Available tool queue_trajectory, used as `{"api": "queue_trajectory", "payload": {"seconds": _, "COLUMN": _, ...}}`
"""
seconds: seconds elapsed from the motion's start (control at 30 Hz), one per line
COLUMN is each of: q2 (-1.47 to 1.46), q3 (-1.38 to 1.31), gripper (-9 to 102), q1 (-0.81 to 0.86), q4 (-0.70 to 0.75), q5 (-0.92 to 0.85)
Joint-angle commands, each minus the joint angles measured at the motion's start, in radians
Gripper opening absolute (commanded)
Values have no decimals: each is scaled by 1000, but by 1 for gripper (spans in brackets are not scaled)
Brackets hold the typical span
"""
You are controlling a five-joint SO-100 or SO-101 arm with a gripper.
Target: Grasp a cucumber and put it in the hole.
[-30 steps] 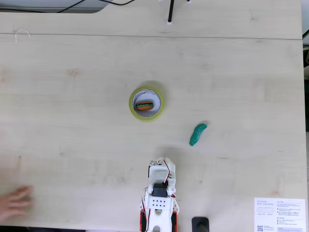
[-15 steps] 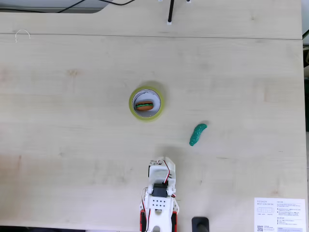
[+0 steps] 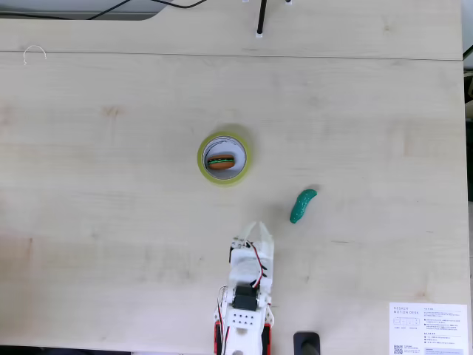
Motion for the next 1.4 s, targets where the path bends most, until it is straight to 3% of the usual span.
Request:
{"api": "queue_trajectory", "payload": {"seconds": 0.0, "q2": -308, "q3": -359, "gripper": 0, "q1": 20, "q4": -41, "q5": 9}}
{"api": "queue_trajectory", "payload": {"seconds": 0.1, "q2": -500, "q3": -500, "gripper": 0, "q1": 44, "q4": -110, "q5": 14}}
{"api": "queue_trajectory", "payload": {"seconds": 0.2, "q2": -609, "q3": -514, "gripper": 3, "q1": 84, "q4": -279, "q5": 14}}
{"api": "queue_trajectory", "payload": {"seconds": 0.33, "q2": -744, "q3": -548, "gripper": 2, "q1": 127, "q4": -330, "q5": 15}}
{"api": "queue_trajectory", "payload": {"seconds": 0.63, "q2": -979, "q3": -726, "gripper": 3, "q1": 215, "q4": -328, "q5": 12}}
{"api": "queue_trajectory", "payload": {"seconds": 0.93, "q2": -1035, "q3": -713, "gripper": 5, "q1": 314, "q4": -336, "q5": 6}}
{"api": "queue_trajectory", "payload": {"seconds": 1.0, "q2": -1034, "q3": -699, "gripper": 12, "q1": 316, "q4": -337, "q5": 6}}
{"api": "queue_trajectory", "payload": {"seconds": 1.1, "q2": -1008, "q3": -624, "gripper": 35, "q1": 316, "q4": -337, "q5": 6}}
{"api": "queue_trajectory", "payload": {"seconds": 1.27, "q2": -983, "q3": -459, "gripper": 50, "q1": 316, "q4": -337, "q5": 6}}
{"api": "queue_trajectory", "payload": {"seconds": 1.37, "q2": -985, "q3": -390, "gripper": 51, "q1": 318, "q4": -367, "q5": 6}}
